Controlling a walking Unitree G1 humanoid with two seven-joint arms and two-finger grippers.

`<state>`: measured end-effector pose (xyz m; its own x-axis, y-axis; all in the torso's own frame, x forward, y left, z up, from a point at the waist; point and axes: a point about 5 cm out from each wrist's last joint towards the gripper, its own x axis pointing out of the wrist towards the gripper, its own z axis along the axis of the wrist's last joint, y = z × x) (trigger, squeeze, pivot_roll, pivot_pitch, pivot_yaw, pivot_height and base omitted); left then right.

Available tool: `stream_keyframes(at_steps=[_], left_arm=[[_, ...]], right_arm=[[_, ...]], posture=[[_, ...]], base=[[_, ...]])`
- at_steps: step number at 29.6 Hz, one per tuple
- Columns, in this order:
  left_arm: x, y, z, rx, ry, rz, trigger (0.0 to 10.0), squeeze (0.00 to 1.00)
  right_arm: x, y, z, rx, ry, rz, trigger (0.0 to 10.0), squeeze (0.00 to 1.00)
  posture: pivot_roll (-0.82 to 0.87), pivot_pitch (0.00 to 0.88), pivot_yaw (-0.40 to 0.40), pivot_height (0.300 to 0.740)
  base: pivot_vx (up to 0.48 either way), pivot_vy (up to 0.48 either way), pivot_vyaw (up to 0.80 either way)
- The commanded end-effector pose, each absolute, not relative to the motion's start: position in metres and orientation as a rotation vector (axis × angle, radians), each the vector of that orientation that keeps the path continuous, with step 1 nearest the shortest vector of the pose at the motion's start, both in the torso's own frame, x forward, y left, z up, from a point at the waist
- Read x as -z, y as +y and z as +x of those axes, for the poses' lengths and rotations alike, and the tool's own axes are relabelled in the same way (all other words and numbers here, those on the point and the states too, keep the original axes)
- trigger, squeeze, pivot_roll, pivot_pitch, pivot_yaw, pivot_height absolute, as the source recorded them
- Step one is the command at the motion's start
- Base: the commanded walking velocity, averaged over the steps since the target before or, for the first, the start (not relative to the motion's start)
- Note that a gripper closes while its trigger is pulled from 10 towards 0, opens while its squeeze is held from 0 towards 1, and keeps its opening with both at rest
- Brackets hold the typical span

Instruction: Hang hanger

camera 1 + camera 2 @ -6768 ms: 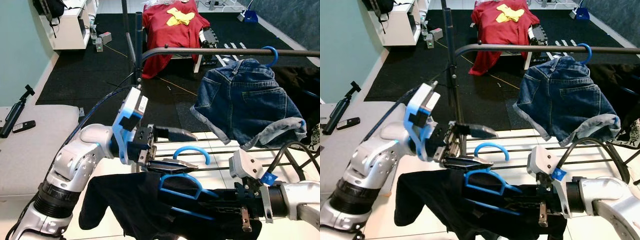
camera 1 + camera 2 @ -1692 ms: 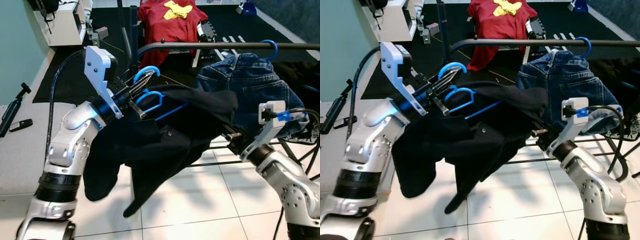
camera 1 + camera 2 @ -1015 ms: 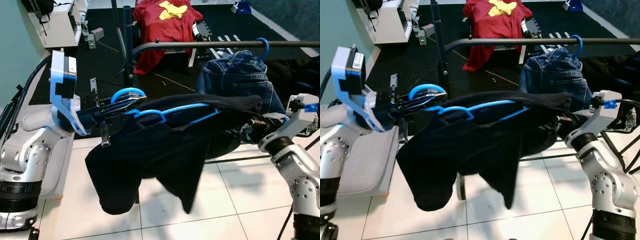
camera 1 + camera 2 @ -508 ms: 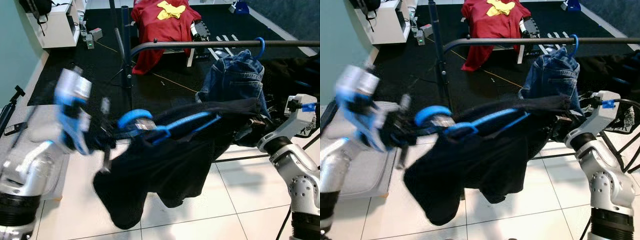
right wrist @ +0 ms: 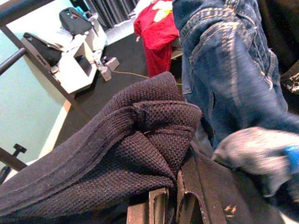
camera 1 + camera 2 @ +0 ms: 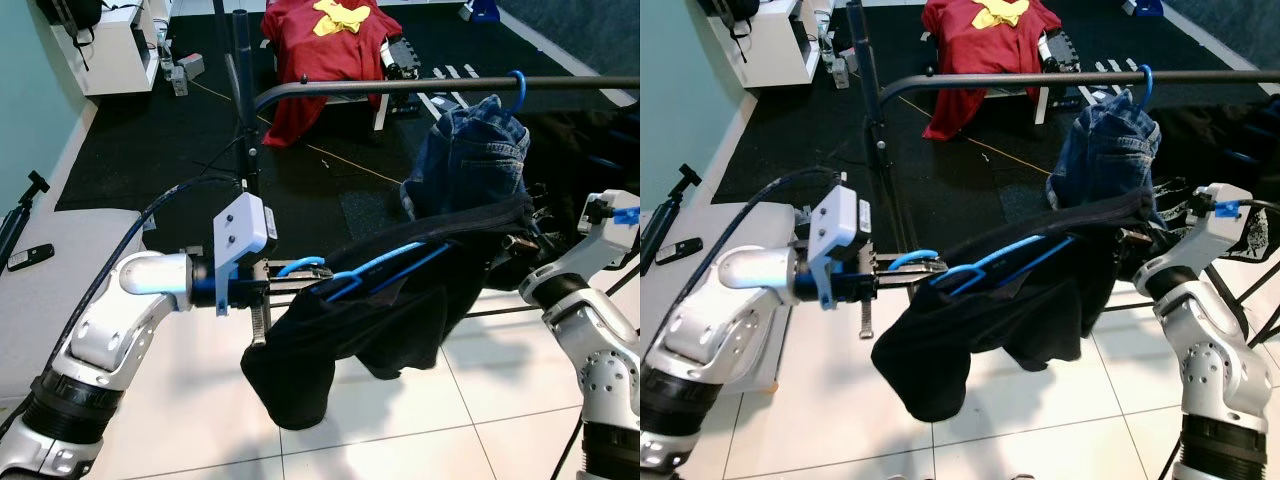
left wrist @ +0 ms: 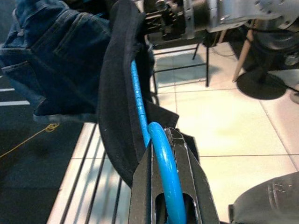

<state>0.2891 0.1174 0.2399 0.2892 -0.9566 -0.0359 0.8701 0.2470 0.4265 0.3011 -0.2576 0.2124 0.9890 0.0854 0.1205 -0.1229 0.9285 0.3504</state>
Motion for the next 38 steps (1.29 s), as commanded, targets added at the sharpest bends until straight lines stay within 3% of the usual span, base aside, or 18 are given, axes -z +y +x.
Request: stream_keyframes(at_steps=[1,10,22,24,26,32,33,34,35,36,37,38], left_arm=[[-0.242,0.113,0.288,1.276,-0.270,0.450,10.0,0.00],[-0.220,0.108,0.279,1.377,-0.207,0.708,10.0,0.00],[-0.210,0.095,0.280,1.363,-0.204,0.852,10.0,0.00],[-0.215,0.090,0.282,1.331,-0.245,0.811,10.0,0.00],[-0.232,0.082,0.291,1.240,-0.332,0.639,10.0,0.00],[-0.271,0.090,0.308,1.074,-0.478,0.380,10.0,0.00],[-0.280,0.096,0.312,1.037,-0.505,0.344,10.0,0.00],[-0.288,0.102,0.315,1.005,-0.525,0.308,10.0,0.00],[-0.294,0.107,0.317,0.988,-0.538,0.282,10.0,0.00],[-0.294,0.107,0.317,0.988,-0.538,0.282,10.0,0.00],[-0.298,0.112,0.318,0.981,-0.550,0.281,10.0,0.00],[-0.301,0.117,0.319,0.977,-0.557,0.293,10.0,0.00]], right_arm=[[-0.214,-0.252,0.300,-0.136,-0.107,0.370,0.0,0.00],[-0.215,-0.251,0.302,-0.141,-0.106,0.372,0.0,0.00],[-0.214,-0.248,0.303,-0.146,-0.100,0.373,0.0,0.00],[-0.210,-0.245,0.302,-0.161,-0.067,0.330,0.0,0.00],[-0.195,-0.235,0.300,-0.214,0.034,0.221,0.0,0.00],[-0.175,-0.226,0.291,-0.294,0.158,0.094,0.0,0.00],[-0.175,-0.228,0.289,-0.296,0.159,0.088,3.8,0.00],[-0.175,-0.229,0.288,-0.296,0.156,0.085,9.1,0.00],[-0.175,-0.231,0.288,-0.287,0.151,0.084,10.0,0.00],[-0.175,-0.231,0.288,-0.287,0.151,0.084,10.0,0.00],[-0.177,-0.234,0.288,-0.278,0.139,0.093,10.0,0.24],[-0.179,-0.236,0.288,-0.269,0.121,0.103,10.0,0.84]], posture=[[-0.10,0.195,-0.007,0.740],[-0.10,0.190,-0.011,0.740],[-0.10,0.189,-0.013,0.740],[-0.10,0.192,-0.015,0.740],[-0.10,0.192,-0.014,0.740],[-0.10,0.192,-0.010,0.740],[-0.10,0.194,-0.009,0.740],[-0.10,0.193,-0.007,0.740],[-0.10,0.193,-0.007,0.740],[-0.10,0.193,-0.007,0.740],[-0.10,0.193,-0.006,0.740],[-0.10,0.193,-0.006,0.740]], base=[[0.000,0.000,0.00],[0.000,0.000,0.00],[0.000,0.000,0.00],[0.000,0.000,0.00],[0.000,0.000,0.00],[0.000,0.000,0.00],[0.000,0.000,0.00],[0.000,0.000,0.00],[0.000,0.000,0.00],[0.000,0.000,0.00],[0.000,0.000,0.00],[0.000,0.000,0.00]])
